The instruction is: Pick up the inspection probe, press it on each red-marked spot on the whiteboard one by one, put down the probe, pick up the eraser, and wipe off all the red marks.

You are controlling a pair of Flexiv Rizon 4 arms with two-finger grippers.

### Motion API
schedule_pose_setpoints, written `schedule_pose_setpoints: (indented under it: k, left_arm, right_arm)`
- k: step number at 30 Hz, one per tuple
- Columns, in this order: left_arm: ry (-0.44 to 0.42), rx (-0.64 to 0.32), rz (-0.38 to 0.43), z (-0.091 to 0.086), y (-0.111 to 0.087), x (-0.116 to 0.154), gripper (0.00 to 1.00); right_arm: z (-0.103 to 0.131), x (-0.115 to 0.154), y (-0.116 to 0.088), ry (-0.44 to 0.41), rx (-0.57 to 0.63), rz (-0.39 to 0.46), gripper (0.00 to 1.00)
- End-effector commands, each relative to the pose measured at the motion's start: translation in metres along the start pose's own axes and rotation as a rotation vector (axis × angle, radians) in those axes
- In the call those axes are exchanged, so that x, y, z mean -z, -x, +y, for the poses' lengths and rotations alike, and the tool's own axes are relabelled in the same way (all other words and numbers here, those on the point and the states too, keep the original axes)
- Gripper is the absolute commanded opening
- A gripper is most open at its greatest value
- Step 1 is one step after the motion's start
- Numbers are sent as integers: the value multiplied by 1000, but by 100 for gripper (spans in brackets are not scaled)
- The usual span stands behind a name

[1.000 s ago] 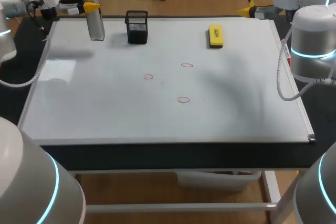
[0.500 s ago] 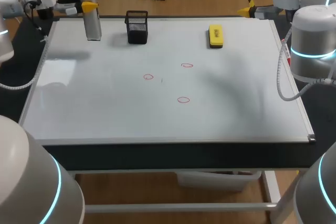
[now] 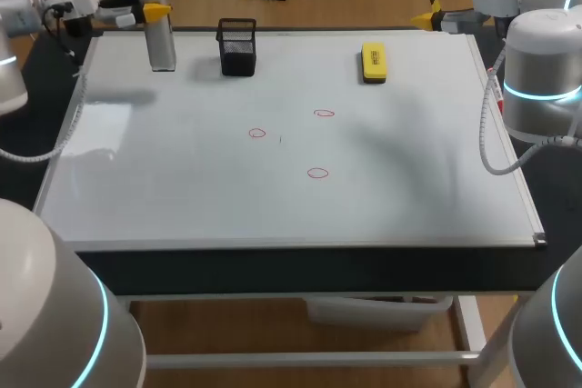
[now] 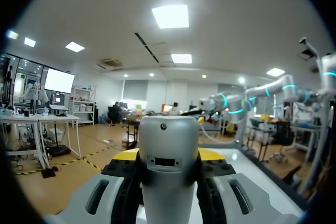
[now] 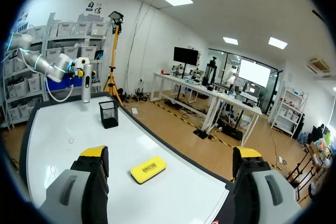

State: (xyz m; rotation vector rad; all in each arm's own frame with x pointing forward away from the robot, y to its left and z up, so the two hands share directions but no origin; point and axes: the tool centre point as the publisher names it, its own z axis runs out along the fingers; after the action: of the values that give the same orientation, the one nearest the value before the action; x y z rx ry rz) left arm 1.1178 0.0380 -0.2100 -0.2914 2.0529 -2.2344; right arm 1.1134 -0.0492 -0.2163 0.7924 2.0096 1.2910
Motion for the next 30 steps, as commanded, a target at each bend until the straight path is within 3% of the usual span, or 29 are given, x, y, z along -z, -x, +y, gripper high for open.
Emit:
schedule_pose_setpoints:
  k: [1, 14, 21, 30]
  left_arm:
    - [3, -3, -143, -3, -6, -1, 0]
    - [3, -3, -143, -3, -6, -1, 0]
    - [3, -3, -143, -3, -6, -1, 0]
    - [3, -3, -143, -3, -6, -1, 0]
  right_arm:
    - [-1, -3, 1, -9, 5, 27, 100]
    - [-15, -26, 6, -169, 144, 265, 100]
    - [-22, -40, 17, -339, 324, 407, 100]
    - [-42, -66, 23, -497, 512, 578, 100]
